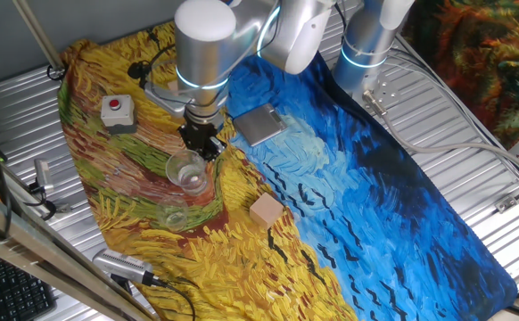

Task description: Pour the water from one cup into another empty cup

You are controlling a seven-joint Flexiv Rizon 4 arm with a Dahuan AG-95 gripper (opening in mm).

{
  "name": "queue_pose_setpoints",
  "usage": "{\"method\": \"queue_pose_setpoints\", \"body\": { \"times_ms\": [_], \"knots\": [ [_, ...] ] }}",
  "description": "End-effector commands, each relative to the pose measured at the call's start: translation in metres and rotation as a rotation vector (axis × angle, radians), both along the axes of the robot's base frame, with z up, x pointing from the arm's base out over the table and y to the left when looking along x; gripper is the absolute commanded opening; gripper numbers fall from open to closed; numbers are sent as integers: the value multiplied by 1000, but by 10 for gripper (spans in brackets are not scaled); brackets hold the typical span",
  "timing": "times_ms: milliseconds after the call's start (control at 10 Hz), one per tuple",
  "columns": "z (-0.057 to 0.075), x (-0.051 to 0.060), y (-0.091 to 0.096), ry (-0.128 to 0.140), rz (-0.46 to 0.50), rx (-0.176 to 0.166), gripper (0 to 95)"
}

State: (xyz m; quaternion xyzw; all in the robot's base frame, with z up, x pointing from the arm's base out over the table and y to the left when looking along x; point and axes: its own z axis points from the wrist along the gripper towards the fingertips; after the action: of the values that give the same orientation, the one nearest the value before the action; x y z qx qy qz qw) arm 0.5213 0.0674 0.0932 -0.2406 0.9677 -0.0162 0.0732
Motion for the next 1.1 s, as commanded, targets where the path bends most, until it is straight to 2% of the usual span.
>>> {"method": "queue_pose_setpoints", "body": {
  "times_ms": [100, 1100],
  "knots": [
    [0, 0, 1, 0, 3, 2, 0],
    [-9, -1, 0, -24, 10, 8, 0]
  ]
}}
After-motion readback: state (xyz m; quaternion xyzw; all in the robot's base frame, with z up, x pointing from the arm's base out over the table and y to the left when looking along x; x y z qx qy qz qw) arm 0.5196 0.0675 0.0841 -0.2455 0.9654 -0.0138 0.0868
